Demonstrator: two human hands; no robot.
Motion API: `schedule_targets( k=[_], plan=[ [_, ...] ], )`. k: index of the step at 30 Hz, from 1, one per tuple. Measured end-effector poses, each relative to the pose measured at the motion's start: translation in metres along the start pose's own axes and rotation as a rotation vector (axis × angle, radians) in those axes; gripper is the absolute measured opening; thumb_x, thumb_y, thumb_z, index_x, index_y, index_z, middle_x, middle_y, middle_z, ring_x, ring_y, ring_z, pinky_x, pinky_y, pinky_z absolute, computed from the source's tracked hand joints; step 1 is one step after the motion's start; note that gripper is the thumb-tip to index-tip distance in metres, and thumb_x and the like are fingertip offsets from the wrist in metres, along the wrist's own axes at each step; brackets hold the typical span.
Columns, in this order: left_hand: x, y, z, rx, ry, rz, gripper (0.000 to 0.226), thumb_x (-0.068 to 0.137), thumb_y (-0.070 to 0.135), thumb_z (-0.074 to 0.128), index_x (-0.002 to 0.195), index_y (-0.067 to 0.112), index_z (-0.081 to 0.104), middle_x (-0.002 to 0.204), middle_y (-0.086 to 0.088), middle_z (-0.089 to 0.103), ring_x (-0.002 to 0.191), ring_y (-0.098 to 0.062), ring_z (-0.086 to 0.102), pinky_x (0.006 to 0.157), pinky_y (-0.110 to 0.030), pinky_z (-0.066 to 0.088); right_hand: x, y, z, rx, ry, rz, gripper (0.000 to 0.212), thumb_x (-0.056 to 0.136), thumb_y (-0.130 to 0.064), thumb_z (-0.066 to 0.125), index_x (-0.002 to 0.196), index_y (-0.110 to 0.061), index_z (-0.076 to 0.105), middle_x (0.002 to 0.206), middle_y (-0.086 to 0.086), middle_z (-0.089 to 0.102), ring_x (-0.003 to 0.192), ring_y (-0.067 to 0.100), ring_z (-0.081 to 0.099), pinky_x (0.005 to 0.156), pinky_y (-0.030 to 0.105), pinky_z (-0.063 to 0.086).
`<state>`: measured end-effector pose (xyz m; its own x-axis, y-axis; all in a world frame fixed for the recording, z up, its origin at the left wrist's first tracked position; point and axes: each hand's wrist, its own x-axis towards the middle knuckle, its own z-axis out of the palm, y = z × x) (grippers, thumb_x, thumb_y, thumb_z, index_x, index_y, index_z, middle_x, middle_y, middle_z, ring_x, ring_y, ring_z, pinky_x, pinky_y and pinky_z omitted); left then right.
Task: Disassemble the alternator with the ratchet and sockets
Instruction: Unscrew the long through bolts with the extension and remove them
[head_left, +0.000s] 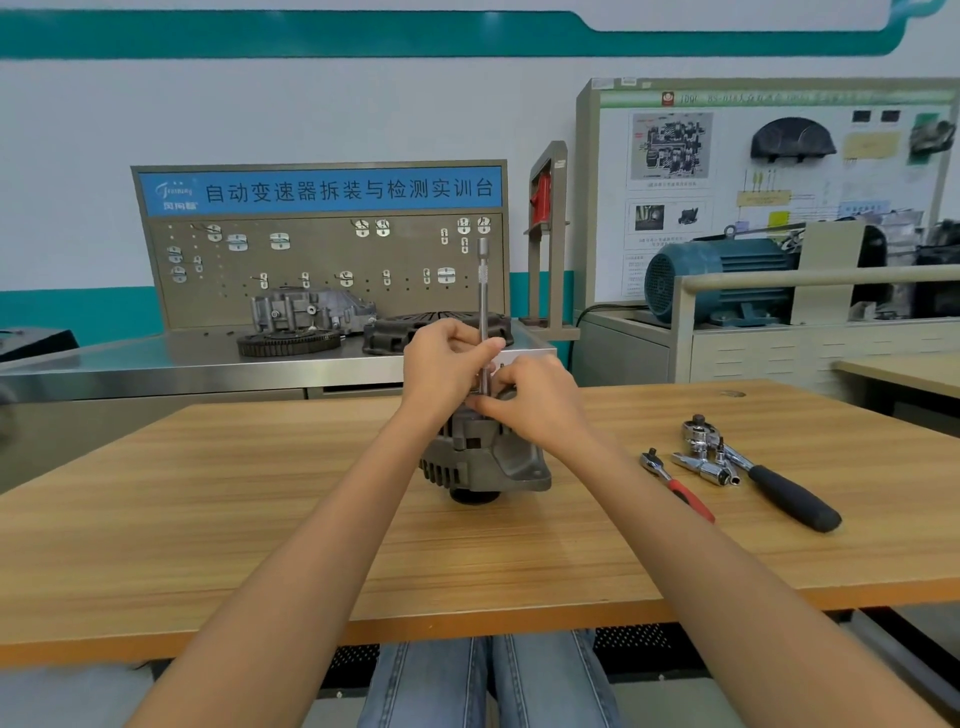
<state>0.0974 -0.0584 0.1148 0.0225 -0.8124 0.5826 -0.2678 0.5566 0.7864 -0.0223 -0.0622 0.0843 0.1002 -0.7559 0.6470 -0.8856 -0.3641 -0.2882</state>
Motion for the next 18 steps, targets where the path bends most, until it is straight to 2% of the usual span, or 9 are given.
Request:
schedule_targets(
  k=[2,4,6,9,11,15,18],
  plan=[
    [0.0004,0.0027,-0.0004,0.016,0.007,0.003,0.022,0.082,0.02,0.076,0.074,0.02,0.055,0.074,-0.002,0.061,0.089,-0.029,0.068,0.082,-0.05,0.056,0.0001,-0.0012,-0.0006,0.002,0.002,0.002,0.029,0.082,-0.045,0.067,0.061,-0.029,0.054,0.056,-0.01,0.053,0.056,0.005,0.05,0.052,0.021,0.038],
    [0.0004,0.0031,-0.0006,0.015,-0.005,0.004,0.02,0.082,0.021,0.075,0.077,0.018,0.056,0.077,-0.003,0.062,0.09,-0.029,0.067,0.083,-0.049,0.056,-0.0001,-0.0018,-0.0005,0.011,0.004,0.005,0.024,0.083,-0.044,0.066,0.068,-0.025,0.062,0.058,-0.011,0.055,0.058,0.005,0.052,0.053,0.021,0.039],
    [-0.0017,0.0022,-0.0013,0.002,-0.038,-0.001,0.017,0.085,0.023,0.072,0.093,0.011,0.062,0.087,-0.008,0.068,0.091,-0.025,0.068,0.086,-0.046,0.056,0.0,-0.0013,0.0,0.017,0.003,0.005,0.024,0.083,-0.044,0.066,0.077,-0.021,0.069,0.063,-0.009,0.06,0.061,0.006,0.054,0.057,0.023,0.043],
    [-0.0051,0.0005,-0.0028,-0.023,-0.091,0.005,0.027,0.092,0.022,0.062,0.115,0.008,0.062,0.094,-0.003,0.071,0.092,-0.015,0.068,0.09,-0.039,0.055,0.0008,0.0002,0.0001,0.008,-0.005,0.003,0.025,0.083,-0.045,0.065,0.079,-0.021,0.071,0.067,-0.007,0.063,0.067,0.008,0.055,0.064,0.027,0.047],
    [-0.0066,-0.0001,-0.0041,-0.051,-0.094,0.019,0.021,0.094,0.017,0.058,0.113,0.01,0.063,0.094,0.0,0.071,0.094,-0.014,0.068,0.09,-0.038,0.055,0.0009,0.0005,0.0001,-0.001,-0.004,-0.006,0.024,0.083,-0.045,0.065,0.08,-0.021,0.071,0.067,-0.008,0.062,0.067,0.007,0.054,0.063,0.026,0.045],
    [-0.0021,0.0008,-0.005,-0.015,-0.056,0.004,0.016,0.089,0.018,0.066,0.102,0.008,0.067,0.095,-0.01,0.072,0.089,-0.02,0.07,0.085,-0.041,0.057,0.0002,0.0003,0.0003,-0.005,0.005,-0.01,0.024,0.083,-0.045,0.066,0.079,-0.021,0.071,0.066,-0.007,0.062,0.063,0.005,0.053,0.057,0.023,0.04],
    [0.0026,0.0048,-0.0054,0.043,-0.037,0.007,0.014,0.084,0.022,0.073,0.085,0.012,0.063,0.084,-0.007,0.068,0.087,-0.024,0.068,0.082,-0.043,0.058,-0.0002,-0.0002,-0.0008,-0.002,0.009,-0.006,0.025,0.082,-0.045,0.066,0.071,-0.023,0.066,0.059,-0.011,0.055,0.058,0.003,0.049,0.054,0.021,0.035]
  ],
)
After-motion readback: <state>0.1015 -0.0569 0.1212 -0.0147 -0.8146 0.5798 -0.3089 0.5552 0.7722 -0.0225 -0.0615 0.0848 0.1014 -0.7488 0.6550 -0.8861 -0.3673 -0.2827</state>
